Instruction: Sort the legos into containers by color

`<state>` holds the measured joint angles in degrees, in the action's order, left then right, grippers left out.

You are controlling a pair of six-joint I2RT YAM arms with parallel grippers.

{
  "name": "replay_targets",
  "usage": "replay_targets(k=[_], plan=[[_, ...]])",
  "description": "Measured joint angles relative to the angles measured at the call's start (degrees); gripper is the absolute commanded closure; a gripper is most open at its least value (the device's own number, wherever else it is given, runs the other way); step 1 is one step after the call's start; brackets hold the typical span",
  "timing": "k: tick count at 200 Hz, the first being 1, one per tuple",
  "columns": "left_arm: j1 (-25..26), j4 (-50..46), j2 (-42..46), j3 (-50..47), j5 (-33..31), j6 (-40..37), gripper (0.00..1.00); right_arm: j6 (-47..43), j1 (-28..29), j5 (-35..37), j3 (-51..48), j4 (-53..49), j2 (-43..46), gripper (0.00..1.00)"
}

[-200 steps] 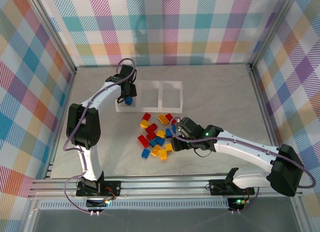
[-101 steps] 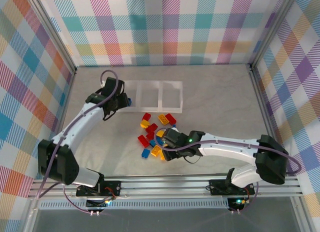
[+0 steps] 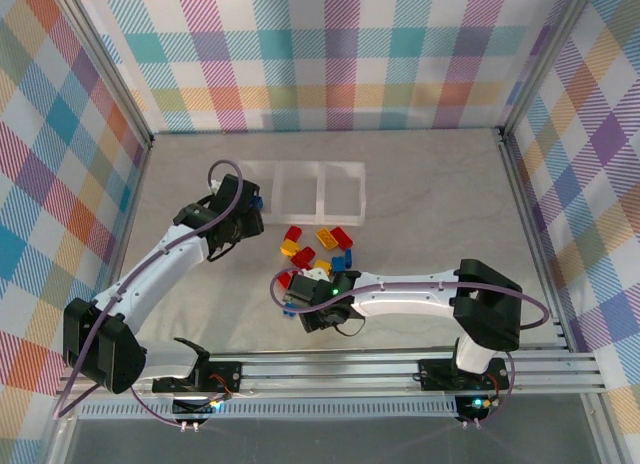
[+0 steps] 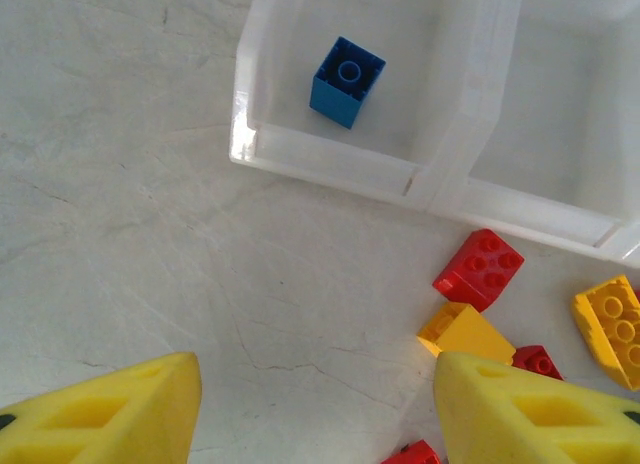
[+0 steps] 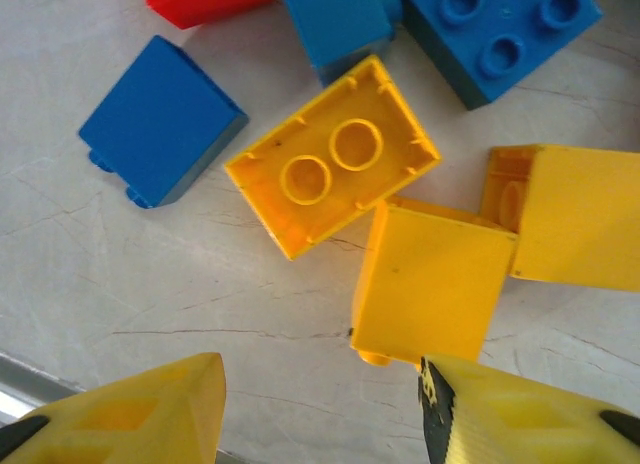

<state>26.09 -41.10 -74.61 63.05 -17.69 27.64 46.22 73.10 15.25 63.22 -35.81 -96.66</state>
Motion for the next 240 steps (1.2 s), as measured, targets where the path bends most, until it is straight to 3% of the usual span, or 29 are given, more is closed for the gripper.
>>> replay_targets(k=[104, 156, 240], plan=[[0.28, -0.94, 3.37, 0.00, 0.02, -0.24, 0.35, 2.93, 0.00, 3.15, 0.55, -3.50, -1.51, 0.46], [0.52, -2.43, 4.68, 0.00, 0.00, -0.26, 0.36, 2.89, -0.46, 3.19, 0.76, -3.45, -2.95, 0.55], [0.94, -2.54, 4.61, 0.11, 0.07, -1.33, 0.36, 2.62, -2.47, 2.69, 0.70, -2.40, -3.04, 0.59]])
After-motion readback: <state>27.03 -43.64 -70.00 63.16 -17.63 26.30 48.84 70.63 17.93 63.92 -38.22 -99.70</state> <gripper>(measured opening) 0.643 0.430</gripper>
